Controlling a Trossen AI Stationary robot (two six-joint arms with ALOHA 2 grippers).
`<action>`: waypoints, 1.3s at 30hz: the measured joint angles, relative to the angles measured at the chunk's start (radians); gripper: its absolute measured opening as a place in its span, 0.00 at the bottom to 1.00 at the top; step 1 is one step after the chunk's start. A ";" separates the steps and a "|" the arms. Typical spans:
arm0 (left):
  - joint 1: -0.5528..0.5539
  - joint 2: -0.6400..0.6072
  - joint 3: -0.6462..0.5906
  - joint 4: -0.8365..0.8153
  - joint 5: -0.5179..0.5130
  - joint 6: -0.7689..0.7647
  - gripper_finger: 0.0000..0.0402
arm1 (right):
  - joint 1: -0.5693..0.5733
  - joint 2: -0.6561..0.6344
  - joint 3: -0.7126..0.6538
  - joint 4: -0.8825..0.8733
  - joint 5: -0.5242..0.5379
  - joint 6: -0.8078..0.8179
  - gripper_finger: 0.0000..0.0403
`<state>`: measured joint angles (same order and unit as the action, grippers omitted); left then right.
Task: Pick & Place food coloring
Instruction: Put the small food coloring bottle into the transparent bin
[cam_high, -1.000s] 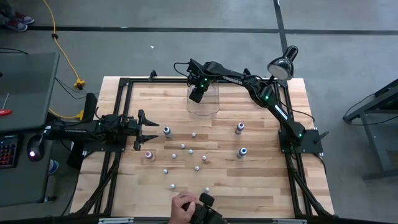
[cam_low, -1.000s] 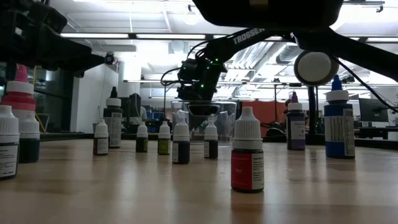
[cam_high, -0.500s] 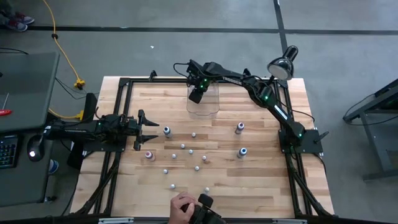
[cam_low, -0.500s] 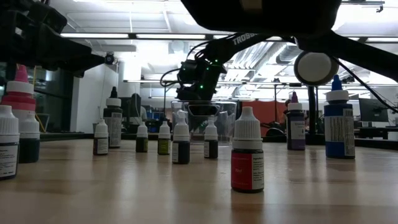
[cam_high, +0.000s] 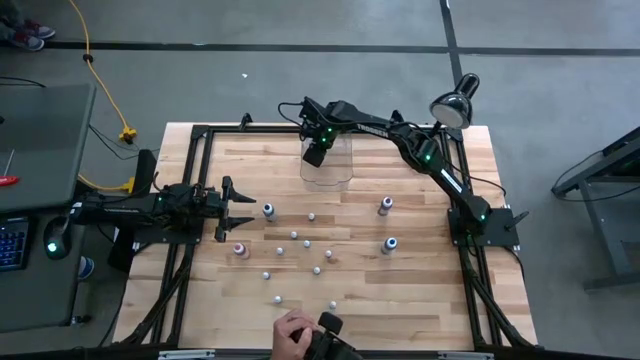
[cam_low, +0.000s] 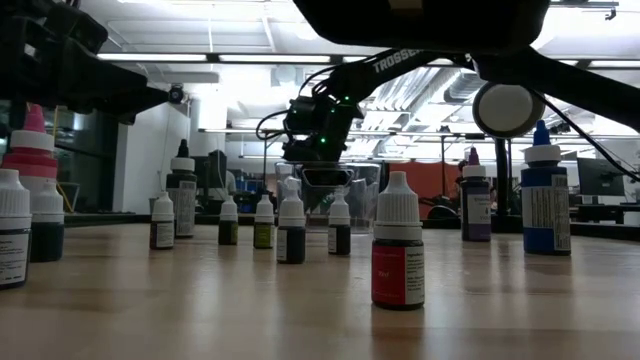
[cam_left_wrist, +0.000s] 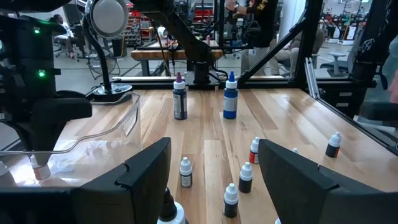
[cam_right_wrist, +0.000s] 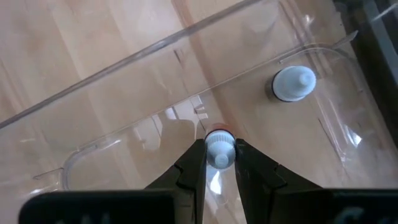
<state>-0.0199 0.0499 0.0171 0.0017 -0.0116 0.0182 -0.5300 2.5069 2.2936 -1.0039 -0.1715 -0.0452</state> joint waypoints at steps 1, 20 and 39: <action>0.000 0.000 0.000 0.000 0.000 0.000 0.59 | 0.000 0.000 0.000 0.000 0.000 0.000 0.16; 0.000 0.000 0.000 0.000 0.000 0.000 0.59 | 0.014 0.000 0.000 0.000 -0.003 0.004 0.35; 0.000 0.000 0.000 0.000 0.000 0.000 0.59 | 0.019 -0.028 0.063 -0.075 0.057 0.003 0.36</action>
<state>-0.0197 0.0498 0.0170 0.0017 -0.0113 0.0185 -0.5110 2.4789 2.3566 -1.0789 -0.1149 -0.0425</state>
